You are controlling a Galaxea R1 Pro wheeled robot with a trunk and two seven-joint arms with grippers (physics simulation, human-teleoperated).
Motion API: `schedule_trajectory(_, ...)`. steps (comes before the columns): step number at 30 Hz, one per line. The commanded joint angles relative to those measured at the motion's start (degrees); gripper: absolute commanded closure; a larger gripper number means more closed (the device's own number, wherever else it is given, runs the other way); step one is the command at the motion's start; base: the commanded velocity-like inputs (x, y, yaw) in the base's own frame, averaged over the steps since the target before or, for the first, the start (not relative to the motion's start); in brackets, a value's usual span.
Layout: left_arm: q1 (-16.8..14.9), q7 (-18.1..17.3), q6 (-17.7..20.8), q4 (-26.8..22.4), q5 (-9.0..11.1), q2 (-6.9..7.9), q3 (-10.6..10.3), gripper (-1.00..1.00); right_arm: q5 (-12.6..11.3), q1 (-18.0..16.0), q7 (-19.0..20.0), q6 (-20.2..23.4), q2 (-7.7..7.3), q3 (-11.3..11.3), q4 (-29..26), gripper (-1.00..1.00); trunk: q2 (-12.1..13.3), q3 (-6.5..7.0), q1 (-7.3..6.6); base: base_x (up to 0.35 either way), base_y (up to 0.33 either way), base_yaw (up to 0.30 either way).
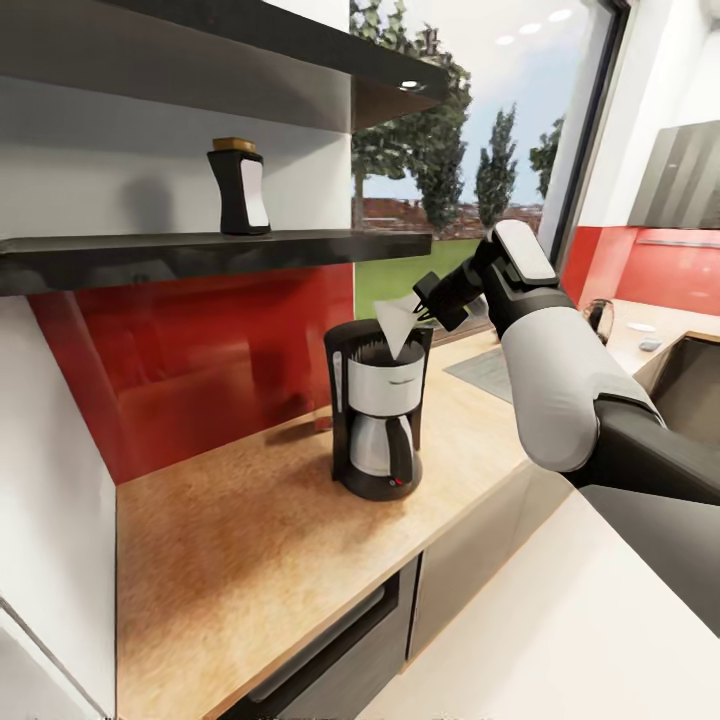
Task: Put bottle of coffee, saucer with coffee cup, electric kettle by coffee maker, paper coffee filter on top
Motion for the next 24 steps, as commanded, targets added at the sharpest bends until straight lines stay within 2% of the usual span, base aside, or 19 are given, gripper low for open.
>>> schedule_trajectory(1,0.0,0.1,0.0,0.0,0.1,-0.02,0.1,-1.00,-0.3,-0.1,-0.5,0.1,0.07,-0.3,-0.1,1.00,-0.1,-0.12,0.03,-0.078,0.225,-0.004)
schedule_trajectory(6,0.0,0.1,-0.1,0.0,0.1,-0.03,0.1,-1.00,-0.3,-0.1,-0.5,0.1,0.07,-0.3,0.0,1.00,-0.1,-0.12,0.03,-0.051,0.166,-0.002)
schedule_trajectory(13,0.0,0.1,-0.1,-0.1,0.1,-0.05,0.1,-1.00,-0.3,-0.1,-0.5,0.2,0.07,-0.3,0.0,1.00,-0.1,-0.23,0.03,-0.003,0.010,-0.152)
schedule_trajectory(24,0.0,0.1,0.0,0.0,0.1,0.07,0.1,-1.00,0.1,-0.1,-0.5,0.1,0.07,-0.3,0.3,1.00,-0.1,-0.24,0.03,0.001,0.000,-0.011)
